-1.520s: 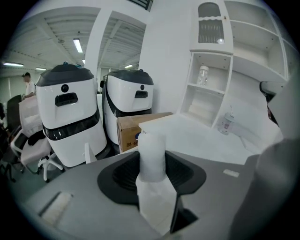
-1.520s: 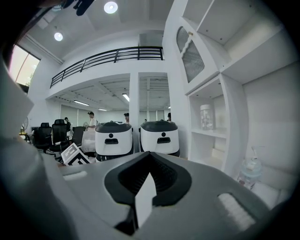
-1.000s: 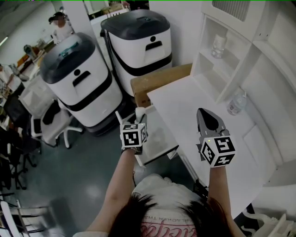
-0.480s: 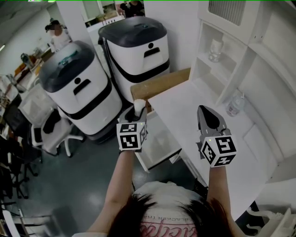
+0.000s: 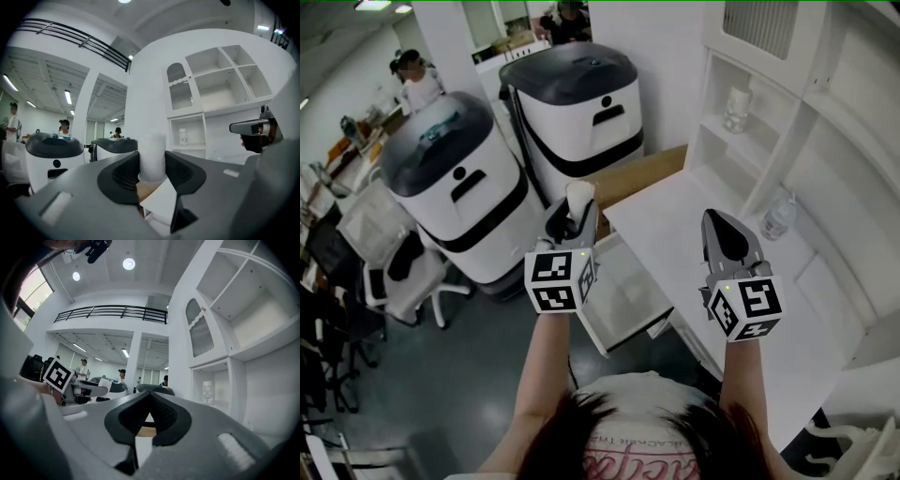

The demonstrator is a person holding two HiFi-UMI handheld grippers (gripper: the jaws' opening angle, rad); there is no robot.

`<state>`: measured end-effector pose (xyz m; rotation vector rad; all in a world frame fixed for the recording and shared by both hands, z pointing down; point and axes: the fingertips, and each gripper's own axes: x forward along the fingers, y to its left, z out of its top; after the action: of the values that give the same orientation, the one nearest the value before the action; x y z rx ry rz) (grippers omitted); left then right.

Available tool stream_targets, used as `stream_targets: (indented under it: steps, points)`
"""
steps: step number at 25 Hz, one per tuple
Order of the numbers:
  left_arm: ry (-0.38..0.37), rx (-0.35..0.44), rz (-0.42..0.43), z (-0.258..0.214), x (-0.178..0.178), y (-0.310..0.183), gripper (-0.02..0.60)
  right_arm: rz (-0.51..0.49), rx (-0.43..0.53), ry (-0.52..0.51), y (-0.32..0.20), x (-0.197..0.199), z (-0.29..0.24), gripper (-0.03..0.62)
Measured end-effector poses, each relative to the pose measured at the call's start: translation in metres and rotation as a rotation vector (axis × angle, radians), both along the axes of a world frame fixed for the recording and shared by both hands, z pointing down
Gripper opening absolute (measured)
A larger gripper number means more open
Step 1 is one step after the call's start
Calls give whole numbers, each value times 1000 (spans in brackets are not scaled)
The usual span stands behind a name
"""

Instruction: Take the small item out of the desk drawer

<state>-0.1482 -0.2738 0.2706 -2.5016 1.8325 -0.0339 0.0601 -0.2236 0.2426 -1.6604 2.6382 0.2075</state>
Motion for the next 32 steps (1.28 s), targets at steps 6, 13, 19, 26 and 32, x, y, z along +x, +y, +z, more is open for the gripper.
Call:
stream_targets:
  steps: [6,13,19,26,32]
  points:
    - [-42,150,0,-37,-3,13,179,23,51,11,-1,-4,-16,2]
    - [-42,273,2,-70,-12,32,181,54,123,13,4,-3,-41,0]
    - [-30,300,-26,-83,-25,35,179,79,155,30,7,2,-56,0]
    - [-31,315,-45,-89,-31,38,181,95,169,36,10,11,-63,0]
    - [-40,326,-44,-93,-30,39,181,115,171,48,12,18,-65,0]
